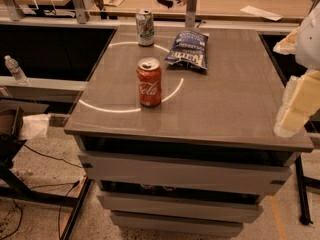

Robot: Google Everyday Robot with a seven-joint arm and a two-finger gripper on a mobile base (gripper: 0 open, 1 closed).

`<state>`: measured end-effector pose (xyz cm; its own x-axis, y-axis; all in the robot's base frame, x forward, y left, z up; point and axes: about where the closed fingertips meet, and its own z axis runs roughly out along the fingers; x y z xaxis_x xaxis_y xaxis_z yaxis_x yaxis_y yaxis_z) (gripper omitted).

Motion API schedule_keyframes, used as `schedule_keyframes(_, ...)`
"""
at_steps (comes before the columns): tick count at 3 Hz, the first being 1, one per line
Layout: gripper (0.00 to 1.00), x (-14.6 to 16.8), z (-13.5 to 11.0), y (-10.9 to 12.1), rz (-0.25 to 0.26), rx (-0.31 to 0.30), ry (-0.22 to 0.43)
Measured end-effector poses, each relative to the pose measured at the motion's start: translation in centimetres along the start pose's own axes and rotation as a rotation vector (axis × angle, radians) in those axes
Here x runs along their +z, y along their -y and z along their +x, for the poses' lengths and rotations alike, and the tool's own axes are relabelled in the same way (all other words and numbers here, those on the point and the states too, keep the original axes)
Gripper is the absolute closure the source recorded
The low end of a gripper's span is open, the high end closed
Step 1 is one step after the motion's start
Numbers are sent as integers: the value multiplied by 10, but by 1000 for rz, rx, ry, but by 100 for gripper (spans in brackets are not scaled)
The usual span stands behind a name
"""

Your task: Knock coke can over

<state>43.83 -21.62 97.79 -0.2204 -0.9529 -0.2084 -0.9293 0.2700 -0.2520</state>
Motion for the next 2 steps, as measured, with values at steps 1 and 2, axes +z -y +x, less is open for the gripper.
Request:
schedule_keyframes(1,0,0,0,0,0,0,0)
schedule_keyframes(2,0,1,3,1,-27,67,77)
